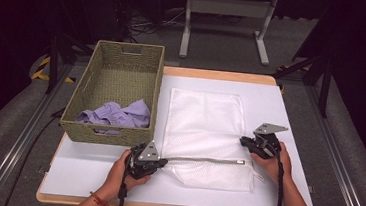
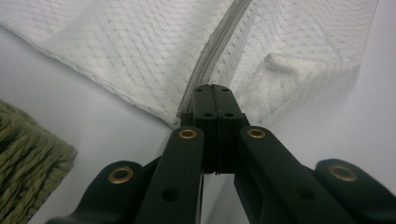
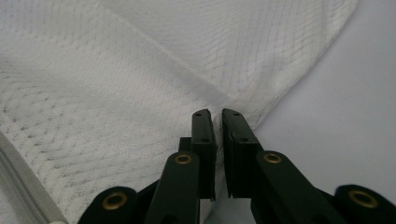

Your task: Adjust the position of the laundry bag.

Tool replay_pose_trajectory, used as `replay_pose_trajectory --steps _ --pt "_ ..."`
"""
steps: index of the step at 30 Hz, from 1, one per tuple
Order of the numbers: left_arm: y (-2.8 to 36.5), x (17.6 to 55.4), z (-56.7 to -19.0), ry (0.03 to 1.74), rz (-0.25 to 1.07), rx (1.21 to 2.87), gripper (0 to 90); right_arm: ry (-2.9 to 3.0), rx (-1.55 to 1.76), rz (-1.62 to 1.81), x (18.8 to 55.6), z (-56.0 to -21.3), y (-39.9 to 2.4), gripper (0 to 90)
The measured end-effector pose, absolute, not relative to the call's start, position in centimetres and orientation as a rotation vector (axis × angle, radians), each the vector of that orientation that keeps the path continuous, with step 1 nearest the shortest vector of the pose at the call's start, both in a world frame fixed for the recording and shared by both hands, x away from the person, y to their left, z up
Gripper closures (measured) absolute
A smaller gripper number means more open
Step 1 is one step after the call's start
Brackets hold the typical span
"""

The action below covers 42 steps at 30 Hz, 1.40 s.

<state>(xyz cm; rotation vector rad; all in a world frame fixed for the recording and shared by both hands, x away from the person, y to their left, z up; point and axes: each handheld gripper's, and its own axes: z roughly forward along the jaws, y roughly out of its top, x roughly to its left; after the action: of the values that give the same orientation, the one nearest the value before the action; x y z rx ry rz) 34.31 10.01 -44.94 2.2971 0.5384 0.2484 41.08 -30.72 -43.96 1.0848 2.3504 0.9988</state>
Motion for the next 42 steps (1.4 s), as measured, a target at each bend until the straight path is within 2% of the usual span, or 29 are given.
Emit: replay_pose_trajectory --steps 8,15,21,28,31,35,36,38,41,42 --pt "11.1 34.3 -44.9 0.552 0.289 2.297 89.7 2.356 1.052 0.981 41.1 -43.9 -29.4 87.1" --pt "9.8 34.9 -44.9 0.576 0.39 2.325 89.7 2.31 1.088 0.967 42.6 -44.0 -29.2 87.6" --pt "10.6 35.3 -44.7 0.615 0.466 2.335 89.8 2.312 1.077 0.945 43.8 -43.9 -28.4 87.6" --pt "11.4 35.4 -44.5 0.646 0.487 2.318 89.8 2.299 1.086 0.954 45.1 -44.0 -27.0 87.9" --pt "11.5 35.9 -44.6 0.716 0.452 2.264 89.7 2.294 1.097 0.957 45.9 -44.0 -26.6 88.0" --pt "10.8 35.6 -44.7 0.675 0.472 2.286 89.7 2.29 1.12 0.949 46.4 -43.9 -26.6 86.8" --pt "10.9 35.6 -44.6 0.667 0.464 2.279 89.6 2.292 1.119 0.951 46.4 -43.9 -26.6 83.4" --pt "11.5 35.4 -44.4 0.655 0.441 2.257 89.6 2.291 1.112 0.966 46.2 -43.5 -26.9 69.7" --pt "12.1 34.8 -44.2 0.635 0.406 2.246 89.0 2.237 1.101 1.014 46.3 -42.5 -27.7 60.1" --pt "12.2 34.6 -44.1 0.622 0.412 2.248 87.2 2.221 1.13 1.032 46.8 -42.1 -28.0 60.8"
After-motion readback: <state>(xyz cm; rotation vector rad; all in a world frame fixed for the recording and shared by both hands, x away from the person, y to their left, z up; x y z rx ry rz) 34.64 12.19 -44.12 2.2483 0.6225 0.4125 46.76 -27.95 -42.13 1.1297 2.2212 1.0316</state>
